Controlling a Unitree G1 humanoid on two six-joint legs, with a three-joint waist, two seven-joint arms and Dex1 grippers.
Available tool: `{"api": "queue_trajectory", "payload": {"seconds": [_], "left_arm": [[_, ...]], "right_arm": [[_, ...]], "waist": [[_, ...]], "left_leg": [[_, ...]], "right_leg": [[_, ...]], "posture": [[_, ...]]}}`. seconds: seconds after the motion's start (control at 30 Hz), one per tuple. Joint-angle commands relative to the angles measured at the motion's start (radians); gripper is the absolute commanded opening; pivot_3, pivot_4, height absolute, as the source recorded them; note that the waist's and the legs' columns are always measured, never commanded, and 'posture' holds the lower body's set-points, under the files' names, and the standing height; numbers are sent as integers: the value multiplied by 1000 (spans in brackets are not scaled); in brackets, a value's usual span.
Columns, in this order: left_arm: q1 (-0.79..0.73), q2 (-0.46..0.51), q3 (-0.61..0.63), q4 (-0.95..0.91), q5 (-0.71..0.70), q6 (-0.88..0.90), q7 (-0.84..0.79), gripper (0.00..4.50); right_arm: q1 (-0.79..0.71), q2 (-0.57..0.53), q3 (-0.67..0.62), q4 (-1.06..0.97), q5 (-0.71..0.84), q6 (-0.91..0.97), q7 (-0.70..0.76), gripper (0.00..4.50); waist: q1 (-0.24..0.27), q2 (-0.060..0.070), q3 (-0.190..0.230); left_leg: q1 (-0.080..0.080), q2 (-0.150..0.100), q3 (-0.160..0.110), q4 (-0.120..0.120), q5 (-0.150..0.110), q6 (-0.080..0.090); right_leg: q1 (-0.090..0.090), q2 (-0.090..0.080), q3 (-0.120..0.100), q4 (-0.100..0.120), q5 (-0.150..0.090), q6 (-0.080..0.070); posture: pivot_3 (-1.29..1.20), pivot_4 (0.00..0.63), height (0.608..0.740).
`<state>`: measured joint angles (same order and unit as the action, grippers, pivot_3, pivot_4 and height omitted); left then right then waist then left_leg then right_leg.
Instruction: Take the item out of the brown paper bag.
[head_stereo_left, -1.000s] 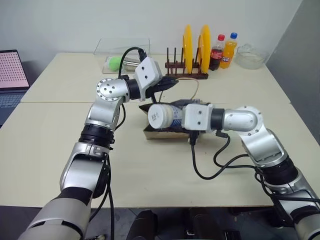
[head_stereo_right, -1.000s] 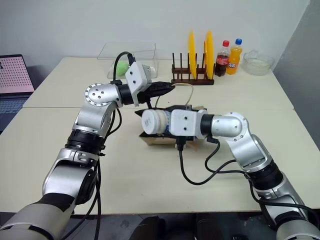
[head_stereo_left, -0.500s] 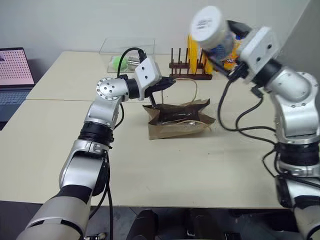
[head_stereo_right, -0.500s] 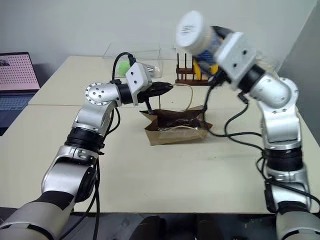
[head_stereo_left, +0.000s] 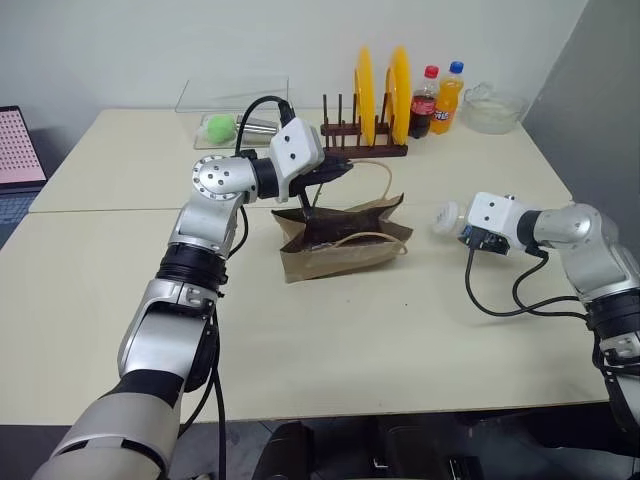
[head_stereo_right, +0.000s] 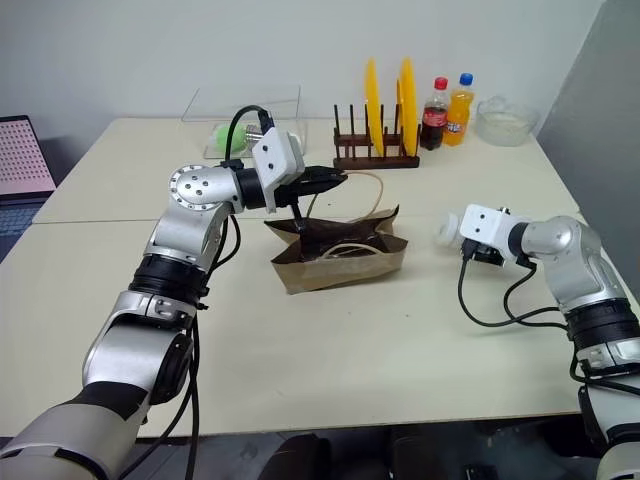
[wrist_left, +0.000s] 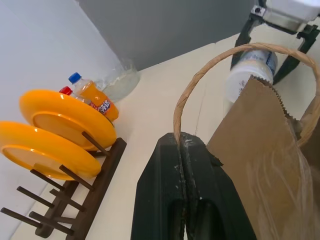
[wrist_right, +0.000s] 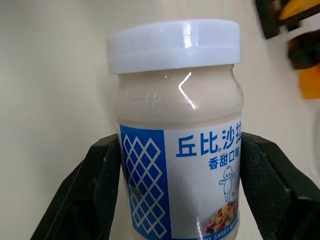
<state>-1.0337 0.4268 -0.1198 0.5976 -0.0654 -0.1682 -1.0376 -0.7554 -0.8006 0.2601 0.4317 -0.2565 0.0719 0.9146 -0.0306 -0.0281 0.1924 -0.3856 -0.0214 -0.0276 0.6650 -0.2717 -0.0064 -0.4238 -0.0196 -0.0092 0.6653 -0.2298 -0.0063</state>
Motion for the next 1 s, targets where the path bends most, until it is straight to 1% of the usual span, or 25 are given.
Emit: {"api": "queue_trajectory", "payload": {"seconds": [0.03, 0.2, 0.33, 0.47, 0.63, 0.77, 0.83, 0.9, 1.0], "left_arm": [[-17, 5, 6, -39, -9, -7, -6, 0], [-14, 5, 5, -51, -10, 3, -12, 0], [-12, 8, 6, -53, -10, 6, -17, 0], [-14, 6, 6, -44, -7, 3, -20, 0], [-30, -5, 4, -6, -2, -12, -16, 0], [-51, -19, 6, 40, 1, -22, -11, 0], [-65, -23, 12, 71, -3, -20, -13, 0], [-84, -26, 16, 102, -3, -22, -13, 0], [-114, -27, 21, 150, 6, -43, 2, 0]], "right_arm": [[-53, 3, 4, 50, 0, -36, 47, 3028], [-93, 9, 38, 160, -21, -91, 86, 3028], [-118, 22, 35, 196, -17, -100, 105, 4443], [-120, 18, 8, 173, 9, -75, 130, 4480], [-109, -23, -58, 61, 85, 5, 194, 4480], [-26, -89, -154, -154, 186, 140, 249, 4480], [55, -118, -235, -313, 286, 216, 279, 4480], [132, -113, -343, -480, 403, 323, 265, 4480], [269, -77, -473, -717, 532, 437, 206, 4480]], "waist": [[0, 0, 0], [2, 0, 0], [3, 0, 0], [2, 0, 0], [3, 0, 0], [9, 0, 0], [15, 0, 0], [21, 0, 0], [26, 0, 0]], "left_leg": [[0, 0, 0, 0, 0, 0], [1, 0, 0, 1, 0, 0], [1, 0, 0, 1, 0, 0], [1, 0, 0, 1, 0, 0], [1, 0, 0, 1, 0, 0], [1, 0, -1, 1, 0, 0], [0, 0, -2, 1, 0, 0], [-1, 0, -3, 1, 0, 0], [0, 0, -2, 1, 0, 0]], "right_leg": [[0, 0, 0, 0, 0, 0], [1, 0, 0, 0, 0, 0], [1, 0, 0, 0, 0, 0], [1, 0, 0, 0, 0, 0], [1, 0, 0, 0, 0, 0], [1, 0, -1, 0, 0, 0], [1, -1, -2, -1, 0, 0], [2, -1, -2, -1, 0, 0], [2, -1, -2, 0, 0, 0]], "posture": [[0, 150, 740], [0, 150, 740], [0, 150, 740], [0, 150, 740], [0, 150, 740], [0, 150, 740], [0, 150, 740], [0, 150, 740], [0, 150, 740]]}}
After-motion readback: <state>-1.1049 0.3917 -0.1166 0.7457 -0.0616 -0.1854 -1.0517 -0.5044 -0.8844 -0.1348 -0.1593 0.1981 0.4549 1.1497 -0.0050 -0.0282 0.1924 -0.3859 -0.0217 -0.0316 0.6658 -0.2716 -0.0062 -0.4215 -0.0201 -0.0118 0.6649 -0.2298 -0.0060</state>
